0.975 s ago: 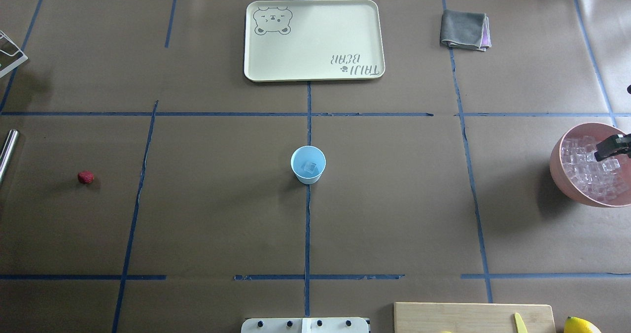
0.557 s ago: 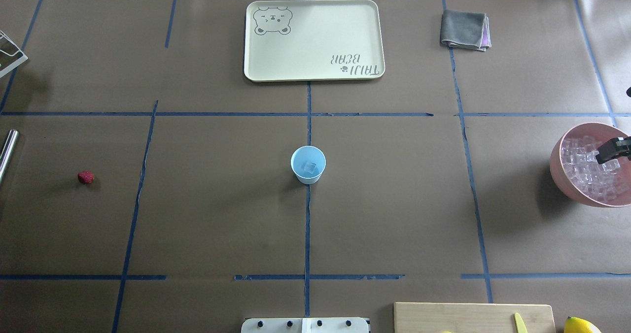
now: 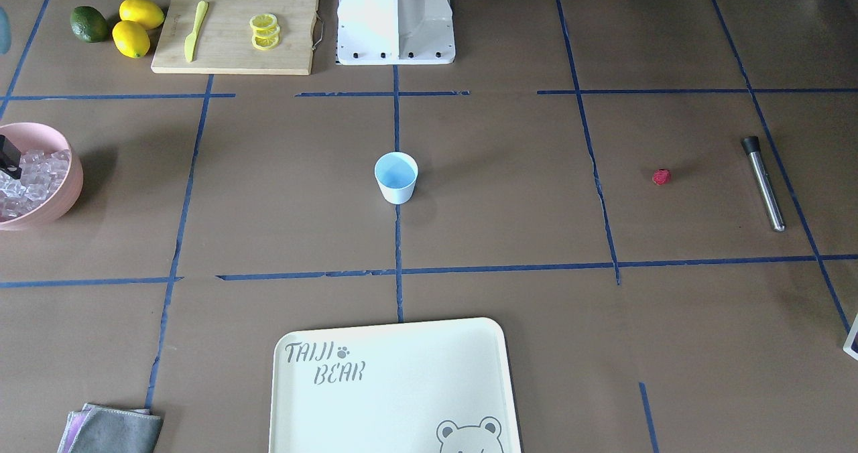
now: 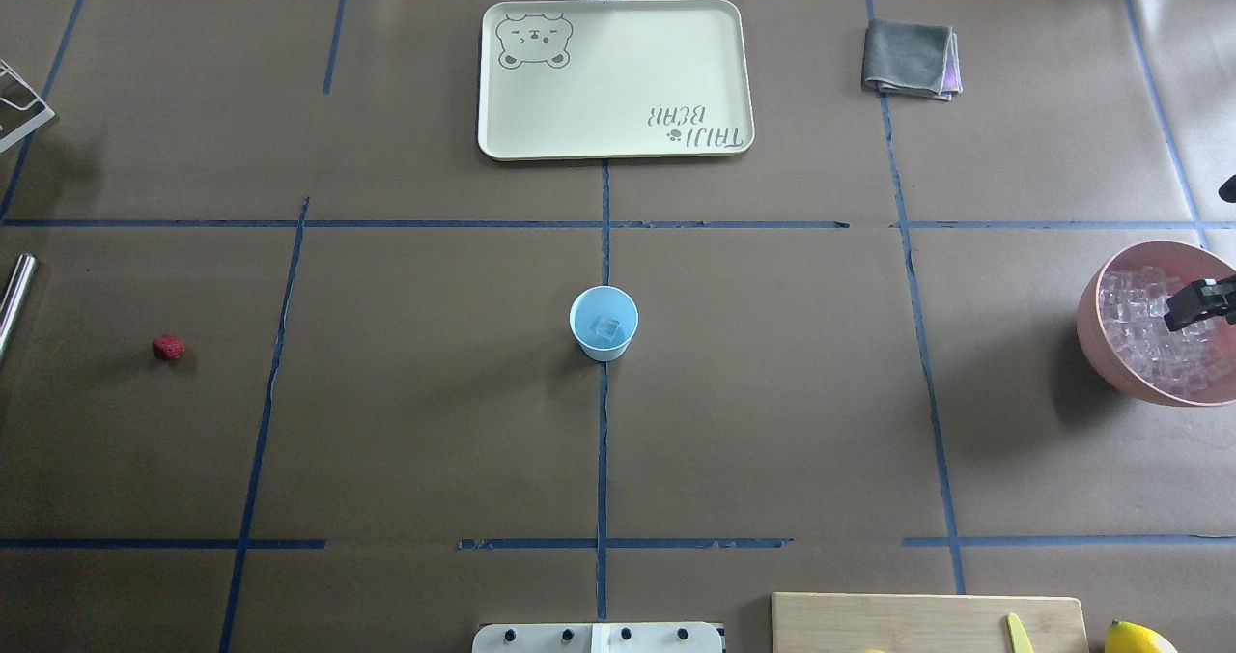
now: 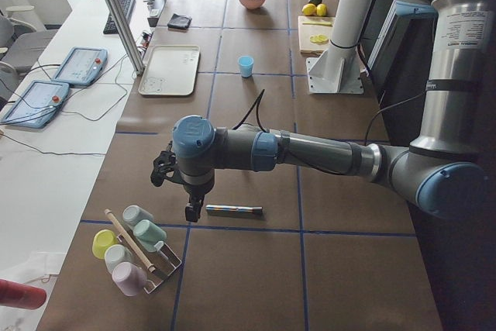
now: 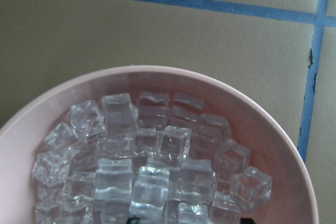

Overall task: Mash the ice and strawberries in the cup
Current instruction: 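Grasp another ice cube from the pink bowl with the right gripper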

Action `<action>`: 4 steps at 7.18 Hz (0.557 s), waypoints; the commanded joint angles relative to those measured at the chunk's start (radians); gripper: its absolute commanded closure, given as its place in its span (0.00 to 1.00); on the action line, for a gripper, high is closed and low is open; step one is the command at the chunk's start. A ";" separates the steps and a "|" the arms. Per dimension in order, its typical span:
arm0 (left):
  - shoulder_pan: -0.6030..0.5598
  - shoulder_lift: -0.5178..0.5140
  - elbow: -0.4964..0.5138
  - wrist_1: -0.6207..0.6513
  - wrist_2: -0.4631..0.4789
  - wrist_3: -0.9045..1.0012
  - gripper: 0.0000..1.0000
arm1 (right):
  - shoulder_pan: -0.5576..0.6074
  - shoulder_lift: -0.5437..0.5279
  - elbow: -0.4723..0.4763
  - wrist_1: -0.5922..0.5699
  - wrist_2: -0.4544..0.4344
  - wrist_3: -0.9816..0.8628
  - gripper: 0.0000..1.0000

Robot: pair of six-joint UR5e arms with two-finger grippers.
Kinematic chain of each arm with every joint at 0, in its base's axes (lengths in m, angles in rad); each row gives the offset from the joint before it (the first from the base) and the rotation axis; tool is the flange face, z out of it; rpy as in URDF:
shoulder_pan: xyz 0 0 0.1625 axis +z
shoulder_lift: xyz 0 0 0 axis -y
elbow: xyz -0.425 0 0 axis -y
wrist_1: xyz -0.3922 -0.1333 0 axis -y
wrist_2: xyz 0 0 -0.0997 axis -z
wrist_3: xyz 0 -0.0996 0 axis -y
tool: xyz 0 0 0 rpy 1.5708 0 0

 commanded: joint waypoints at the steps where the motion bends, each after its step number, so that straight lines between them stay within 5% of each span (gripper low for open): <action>1: 0.000 0.000 -0.002 0.001 0.000 0.000 0.00 | -0.003 0.005 -0.012 0.000 0.000 0.000 0.29; 2: 0.000 0.000 -0.002 0.001 0.000 0.000 0.00 | -0.003 0.007 -0.013 0.000 0.000 0.000 0.31; 3: 0.000 0.001 -0.002 0.001 0.000 0.000 0.00 | -0.002 0.007 -0.013 0.001 0.000 0.000 0.42; 4: 0.000 0.000 -0.002 0.001 0.000 0.000 0.00 | -0.002 0.005 -0.012 0.001 0.000 -0.002 0.76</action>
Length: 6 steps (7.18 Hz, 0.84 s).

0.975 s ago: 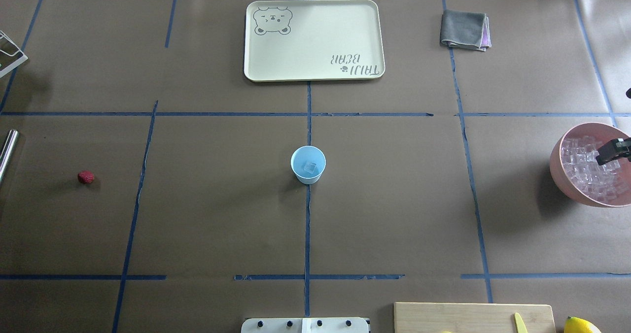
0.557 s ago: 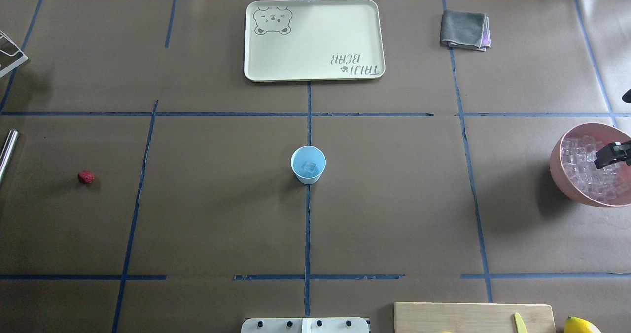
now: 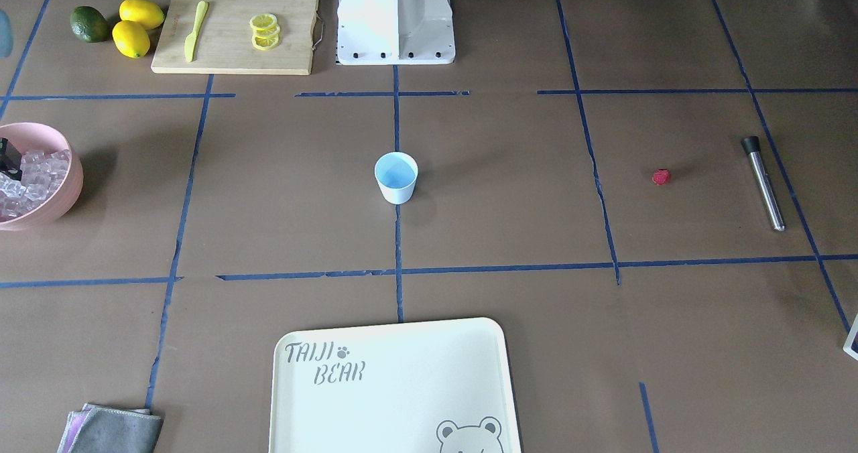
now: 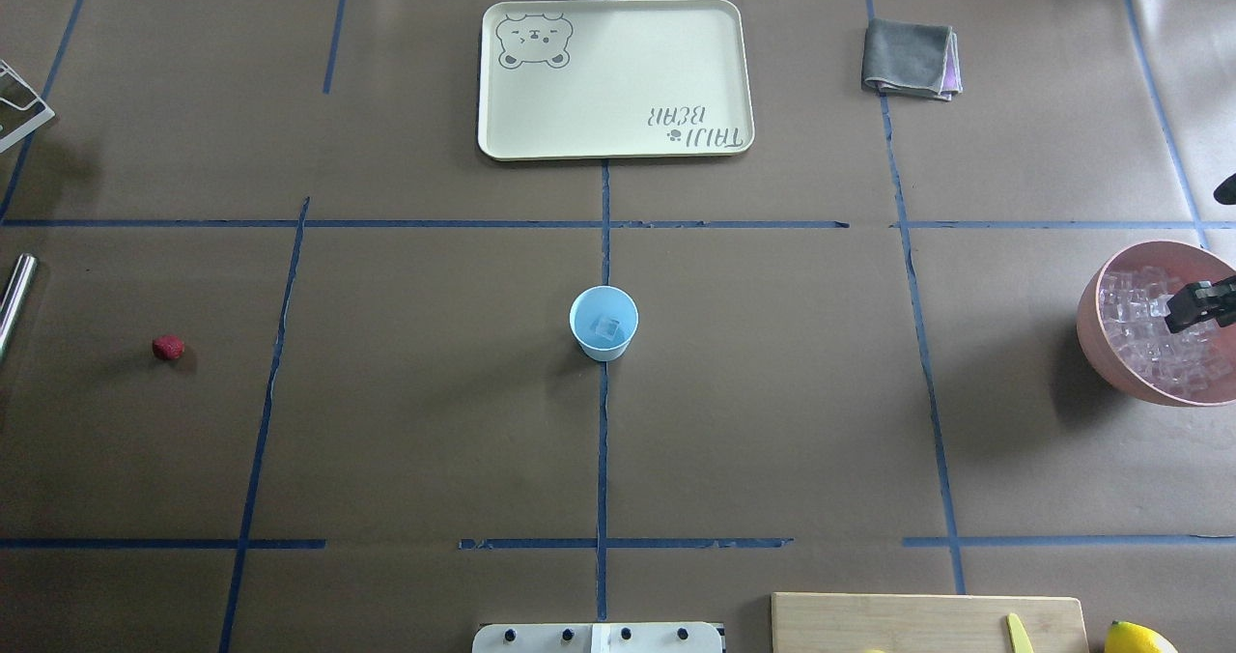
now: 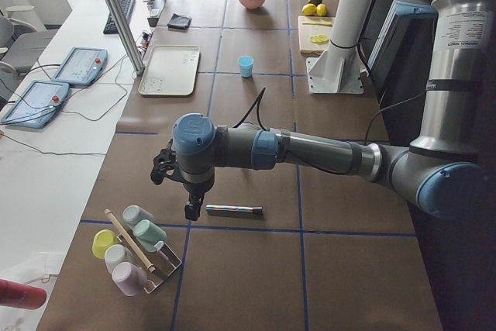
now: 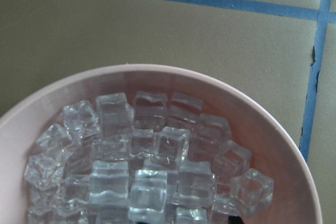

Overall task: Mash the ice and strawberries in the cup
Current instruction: 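Grasp another ice cube from the pink bowl with the right gripper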

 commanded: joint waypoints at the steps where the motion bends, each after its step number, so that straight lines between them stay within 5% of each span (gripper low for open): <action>1: 0.002 0.000 0.000 0.000 0.000 0.000 0.00 | 0.001 -0.001 0.002 0.001 0.002 -0.004 0.95; 4: 0.002 0.000 0.000 0.000 -0.002 0.000 0.00 | 0.008 -0.086 0.130 -0.009 0.003 -0.006 1.00; 6: 0.002 0.000 0.000 0.000 -0.002 0.000 0.00 | 0.011 -0.130 0.369 -0.222 0.002 -0.006 1.00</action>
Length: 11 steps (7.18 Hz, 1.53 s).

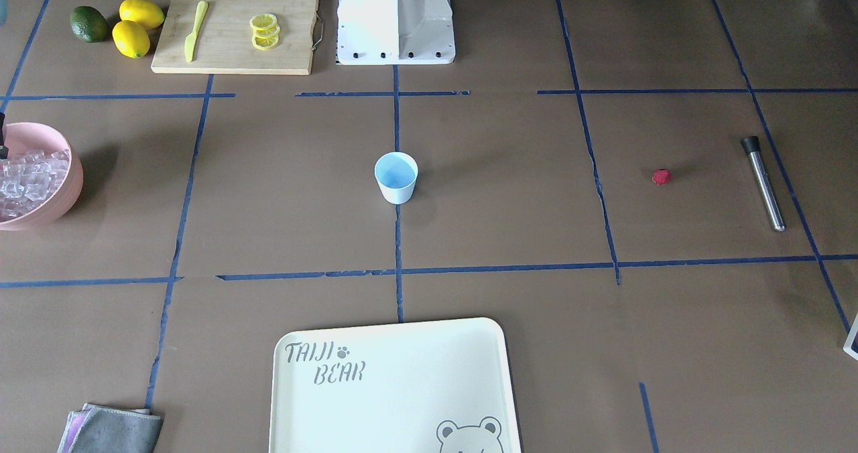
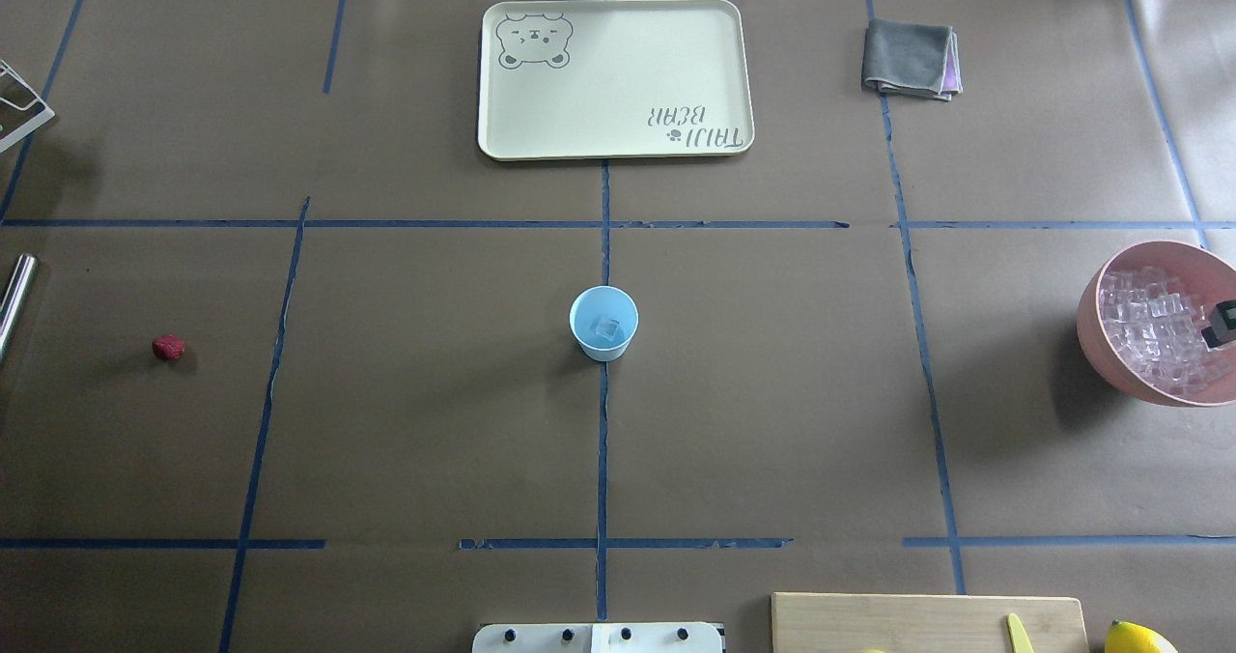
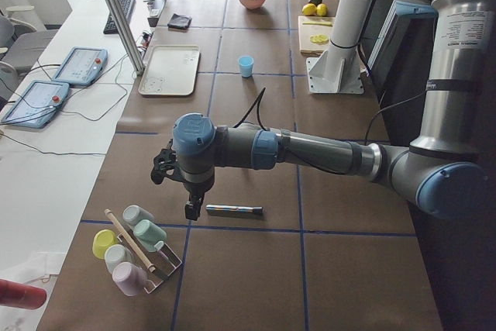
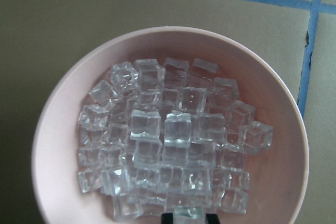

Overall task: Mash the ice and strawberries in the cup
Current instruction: 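Grasp another ice cube from the pink bowl with the right gripper, then carry the ice cube over the light-blue cup with the right gripper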

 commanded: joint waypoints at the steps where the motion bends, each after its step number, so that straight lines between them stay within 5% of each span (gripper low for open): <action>1: 0.000 0.000 0.002 0.002 0.000 0.000 0.00 | 0.003 0.024 0.193 -0.206 -0.010 0.009 1.00; 2: 0.002 0.000 0.002 0.003 0.000 0.000 0.00 | -0.017 0.100 0.184 -0.216 -0.004 0.024 1.00; 6: 0.005 0.003 0.005 0.002 -0.002 -0.027 0.00 | -0.294 0.757 0.056 -0.482 -0.020 0.557 1.00; 9: 0.006 0.002 0.011 0.000 0.003 -0.029 0.00 | -0.555 1.042 -0.158 -0.472 -0.241 0.843 1.00; 11: 0.006 0.000 0.017 0.000 0.003 -0.029 0.00 | -0.598 1.110 -0.292 -0.422 -0.282 0.857 1.00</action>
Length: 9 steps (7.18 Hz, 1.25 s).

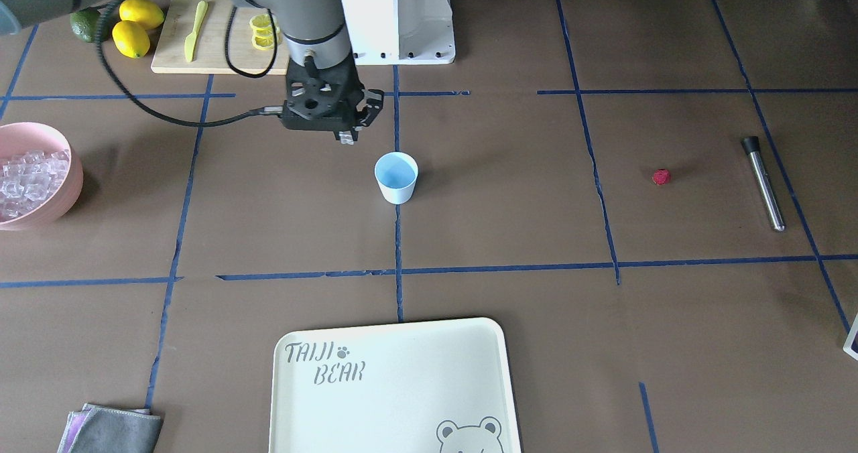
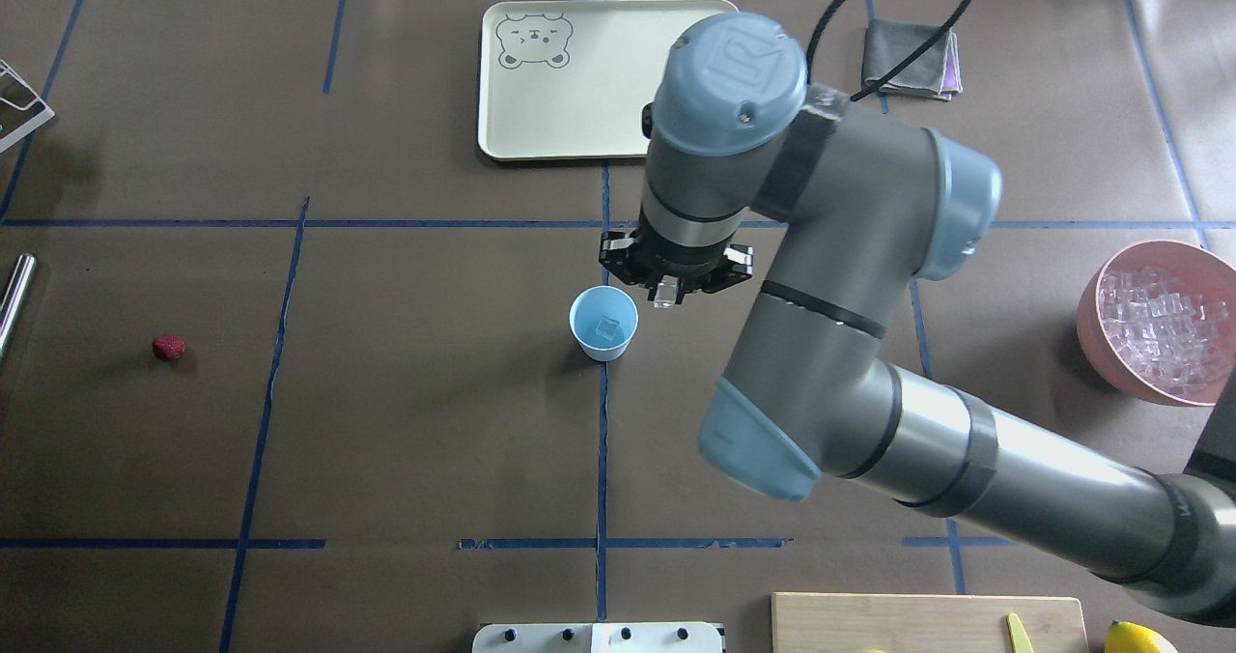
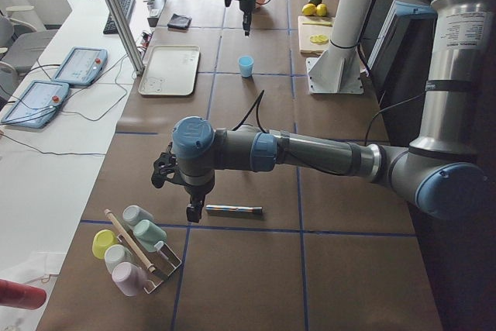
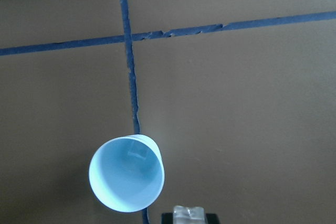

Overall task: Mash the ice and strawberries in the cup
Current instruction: 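Carry the ice cube over the light-blue cup with the right gripper, then lower the right gripper into the cup and release the ice cube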

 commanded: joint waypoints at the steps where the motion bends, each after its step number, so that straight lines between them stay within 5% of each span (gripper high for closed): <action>1: 0.000 -0.001 0.005 0.000 0.000 0.001 0.00 | -0.042 0.058 -0.147 0.097 -0.045 0.029 1.00; 5: 0.000 -0.001 0.008 -0.002 0.002 0.001 0.00 | -0.049 0.123 -0.258 0.112 -0.054 0.034 1.00; 9: 0.000 -0.002 0.008 0.000 0.002 0.000 0.00 | -0.058 0.122 -0.264 0.114 -0.057 0.034 0.97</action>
